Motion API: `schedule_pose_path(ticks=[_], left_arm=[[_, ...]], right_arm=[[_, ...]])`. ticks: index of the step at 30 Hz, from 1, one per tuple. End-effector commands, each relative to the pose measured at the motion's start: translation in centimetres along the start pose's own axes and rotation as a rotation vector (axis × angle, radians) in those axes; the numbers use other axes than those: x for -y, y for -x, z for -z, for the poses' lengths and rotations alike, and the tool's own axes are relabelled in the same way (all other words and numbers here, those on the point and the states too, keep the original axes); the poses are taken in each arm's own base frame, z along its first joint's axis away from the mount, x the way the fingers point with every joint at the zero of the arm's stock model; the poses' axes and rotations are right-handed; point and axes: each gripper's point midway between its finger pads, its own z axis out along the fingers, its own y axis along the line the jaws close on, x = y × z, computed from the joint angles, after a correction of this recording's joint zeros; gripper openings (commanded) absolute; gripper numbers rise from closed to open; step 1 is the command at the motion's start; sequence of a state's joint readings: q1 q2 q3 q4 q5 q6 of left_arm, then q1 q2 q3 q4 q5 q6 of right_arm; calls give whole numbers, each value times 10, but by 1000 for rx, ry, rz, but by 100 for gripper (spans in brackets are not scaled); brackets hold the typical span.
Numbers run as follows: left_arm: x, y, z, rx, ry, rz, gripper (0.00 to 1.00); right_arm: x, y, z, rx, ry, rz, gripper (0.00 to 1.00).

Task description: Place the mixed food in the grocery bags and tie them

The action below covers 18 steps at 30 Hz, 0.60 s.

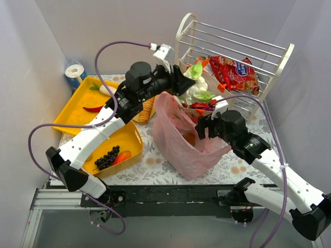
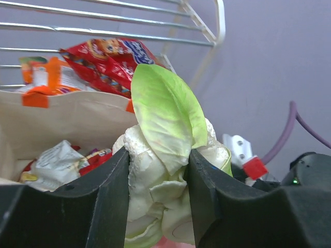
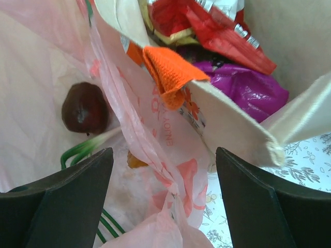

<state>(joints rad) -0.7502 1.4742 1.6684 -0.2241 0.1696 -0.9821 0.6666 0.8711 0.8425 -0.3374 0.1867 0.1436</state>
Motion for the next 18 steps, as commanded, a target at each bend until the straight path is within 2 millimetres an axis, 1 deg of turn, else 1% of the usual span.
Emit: schedule_pose_path(ticks=[1, 2, 3, 5, 8, 9, 10, 11, 12, 14, 15, 16, 17, 18], left_arm=[[23, -8, -9, 5, -78, -37, 11], [22, -8, -9, 7, -71, -30, 11], [19, -12, -9, 3, -60, -25, 10], [15, -12, -7, 10, -38, -20, 9], [13, -16, -1, 13, -35, -24, 9], [12, -16, 0, 22, -26, -28, 8], [9, -22, 2, 14, -19, -33, 8], [10, -18, 7, 28, -18, -39, 8], [9, -13, 10, 51, -13, -52, 8], [8, -12, 19, 70, -6, -61, 8], [9, -9, 21, 91, -9, -71, 8], [9, -8, 24, 100, -11, -75, 8], [8, -12, 26, 100, -10, -78, 8], [13, 0, 32, 145, -29, -87, 8]], right_arm=[[-2, -3, -19, 16, 26, 63, 85], [-5, -2, -22, 18, 38, 71, 82], [-8, -6, -27, 3, 56, 80, 79], [-12, -7, -32, 5, 80, 95, 76], [-11, -18, -42, -17, 81, 121, 70], [-9, -23, -46, -34, 71, 130, 62], [-9, -24, -47, -40, 70, 133, 56], [-8, -26, -47, -47, 70, 139, 49], [-9, -25, -45, -45, 77, 141, 33], [-11, -22, -41, -32, 86, 138, 22], [-11, -18, -39, -21, 87, 138, 13], [-11, -15, -37, -15, 84, 136, 10], [-10, -11, -34, -4, 79, 132, 6], [-7, -3, -28, 8, 63, 127, 2]])
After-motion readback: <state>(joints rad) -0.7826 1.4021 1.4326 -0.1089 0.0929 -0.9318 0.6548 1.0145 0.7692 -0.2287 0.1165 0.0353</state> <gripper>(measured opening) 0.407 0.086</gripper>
